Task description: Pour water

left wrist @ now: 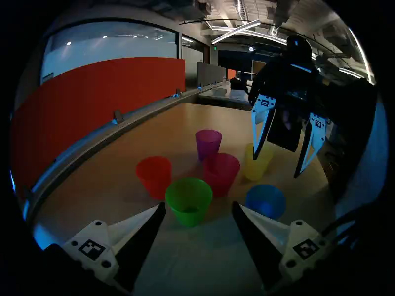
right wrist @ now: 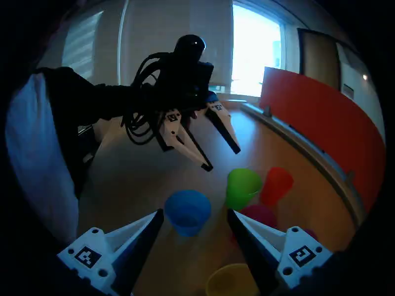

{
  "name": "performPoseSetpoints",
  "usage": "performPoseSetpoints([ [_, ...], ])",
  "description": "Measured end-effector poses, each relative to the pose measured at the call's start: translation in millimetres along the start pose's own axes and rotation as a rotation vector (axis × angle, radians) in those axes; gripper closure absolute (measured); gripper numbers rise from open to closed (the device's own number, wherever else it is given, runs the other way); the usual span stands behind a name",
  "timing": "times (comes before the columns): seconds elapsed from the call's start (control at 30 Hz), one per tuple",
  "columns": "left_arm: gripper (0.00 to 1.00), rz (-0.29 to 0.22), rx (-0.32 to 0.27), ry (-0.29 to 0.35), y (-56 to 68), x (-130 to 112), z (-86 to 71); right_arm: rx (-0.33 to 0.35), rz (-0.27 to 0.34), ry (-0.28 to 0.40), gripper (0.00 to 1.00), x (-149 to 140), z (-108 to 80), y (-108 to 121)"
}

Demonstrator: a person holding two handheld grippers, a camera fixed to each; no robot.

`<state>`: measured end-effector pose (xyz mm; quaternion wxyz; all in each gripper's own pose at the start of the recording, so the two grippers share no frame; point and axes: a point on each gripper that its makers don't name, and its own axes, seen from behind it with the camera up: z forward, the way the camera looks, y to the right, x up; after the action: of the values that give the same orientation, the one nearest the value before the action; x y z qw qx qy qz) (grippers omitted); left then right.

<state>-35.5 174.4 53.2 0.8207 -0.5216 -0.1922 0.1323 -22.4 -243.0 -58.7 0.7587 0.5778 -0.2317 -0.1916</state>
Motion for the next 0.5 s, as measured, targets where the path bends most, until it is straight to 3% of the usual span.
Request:
performPoseSetpoints([
  [0.5, 0.0, 0.015, -0.014, -0.049, -6.4, -18.3, 23.7, 0.002, 0.009, -0.042, 0.01, -16.0, 21.5, -4.5],
])
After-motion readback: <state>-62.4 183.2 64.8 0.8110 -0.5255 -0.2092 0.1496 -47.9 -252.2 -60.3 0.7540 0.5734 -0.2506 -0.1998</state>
